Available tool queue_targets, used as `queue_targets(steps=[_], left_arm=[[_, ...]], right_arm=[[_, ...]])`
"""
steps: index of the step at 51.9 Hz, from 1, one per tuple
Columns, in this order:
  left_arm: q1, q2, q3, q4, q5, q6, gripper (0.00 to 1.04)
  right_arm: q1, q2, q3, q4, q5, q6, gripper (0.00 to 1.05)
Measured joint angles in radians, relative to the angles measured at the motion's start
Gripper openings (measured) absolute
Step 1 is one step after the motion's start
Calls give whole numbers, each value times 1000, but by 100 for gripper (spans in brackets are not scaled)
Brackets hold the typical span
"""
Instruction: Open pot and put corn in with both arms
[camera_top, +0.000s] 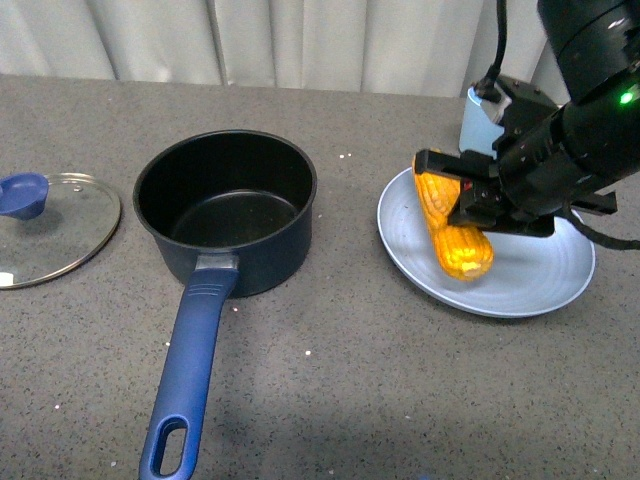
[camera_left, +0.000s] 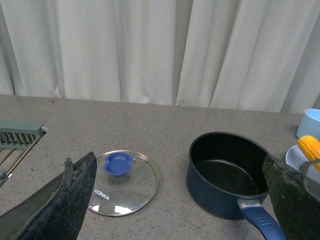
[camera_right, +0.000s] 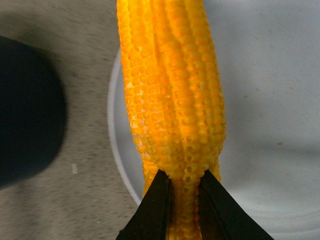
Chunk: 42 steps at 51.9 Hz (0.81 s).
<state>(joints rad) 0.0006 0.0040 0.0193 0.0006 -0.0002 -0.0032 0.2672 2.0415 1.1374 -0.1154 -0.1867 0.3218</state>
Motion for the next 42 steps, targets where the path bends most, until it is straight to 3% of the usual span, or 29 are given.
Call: queue_targets(steps=[7,15,27,42], left_arm=[[0,0,0,0,0,0,98],[0,0,0,0,0,0,98],[0,0,0,0,0,0,98],[0,0,0,0,0,0,98]], right_arm=[[40,-129,-6,20,-161,55,8],[113,-127,43,20,-237,99,8],[225,21,208,-11,-294,180,7],[251,147,344,-65,-294,203,7]])
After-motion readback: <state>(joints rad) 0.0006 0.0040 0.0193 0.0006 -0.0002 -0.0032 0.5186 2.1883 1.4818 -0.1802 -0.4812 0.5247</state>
